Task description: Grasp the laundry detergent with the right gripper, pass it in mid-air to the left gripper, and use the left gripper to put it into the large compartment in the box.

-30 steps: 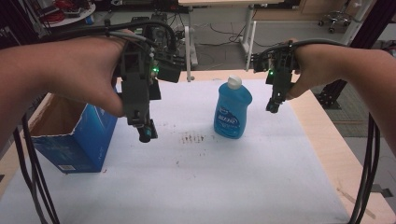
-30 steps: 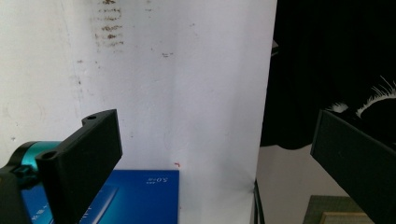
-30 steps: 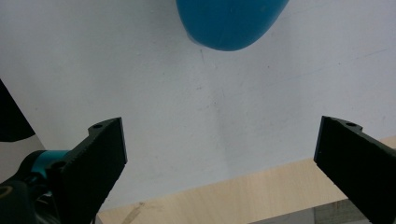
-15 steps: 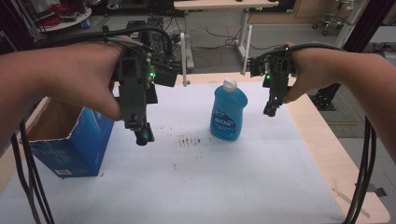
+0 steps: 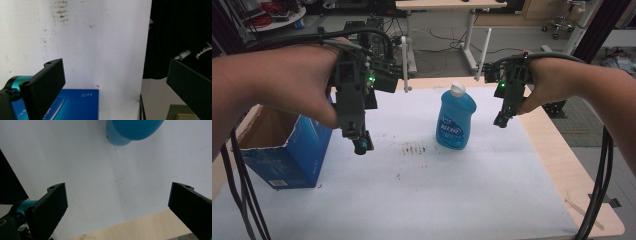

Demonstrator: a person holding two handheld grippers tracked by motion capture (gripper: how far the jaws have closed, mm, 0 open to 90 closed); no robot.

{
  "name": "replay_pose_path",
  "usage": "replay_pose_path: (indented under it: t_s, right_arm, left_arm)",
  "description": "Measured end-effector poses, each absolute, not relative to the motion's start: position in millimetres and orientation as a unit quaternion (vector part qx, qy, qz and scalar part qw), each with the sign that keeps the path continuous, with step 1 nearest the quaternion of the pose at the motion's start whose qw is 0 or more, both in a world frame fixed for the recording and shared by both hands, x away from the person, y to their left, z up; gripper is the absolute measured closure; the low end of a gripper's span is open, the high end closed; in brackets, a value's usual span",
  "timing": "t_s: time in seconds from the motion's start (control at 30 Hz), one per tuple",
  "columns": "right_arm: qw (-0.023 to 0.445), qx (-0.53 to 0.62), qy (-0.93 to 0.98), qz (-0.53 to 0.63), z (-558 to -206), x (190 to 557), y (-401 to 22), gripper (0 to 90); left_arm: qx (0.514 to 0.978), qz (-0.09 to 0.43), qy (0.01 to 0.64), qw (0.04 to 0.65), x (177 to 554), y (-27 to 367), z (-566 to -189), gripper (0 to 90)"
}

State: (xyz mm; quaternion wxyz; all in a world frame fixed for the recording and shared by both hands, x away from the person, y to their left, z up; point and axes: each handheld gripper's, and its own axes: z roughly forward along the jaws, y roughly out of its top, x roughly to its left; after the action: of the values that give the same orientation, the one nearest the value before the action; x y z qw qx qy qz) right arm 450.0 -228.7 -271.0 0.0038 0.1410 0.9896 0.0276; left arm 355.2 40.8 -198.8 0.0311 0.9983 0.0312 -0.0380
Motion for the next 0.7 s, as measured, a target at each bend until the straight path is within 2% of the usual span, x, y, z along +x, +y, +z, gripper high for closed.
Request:
replay_pose_path:
  t_s: [0.37, 0.7]
  right_arm:
    - [0.002, 0.196, 0.966, 0.17, -294, 442, -251, 1.6]
    - [0.033, 0.248, 0.929, 0.274, -299, 434, -272, 1.2]
  left_arm:
    - [0.999, -0.03, 0.029, 0.03, 355, 48, -198, 1.9]
    - [0.999, -0.027, 0.026, 0.031, 354, 49, -198, 1.9]
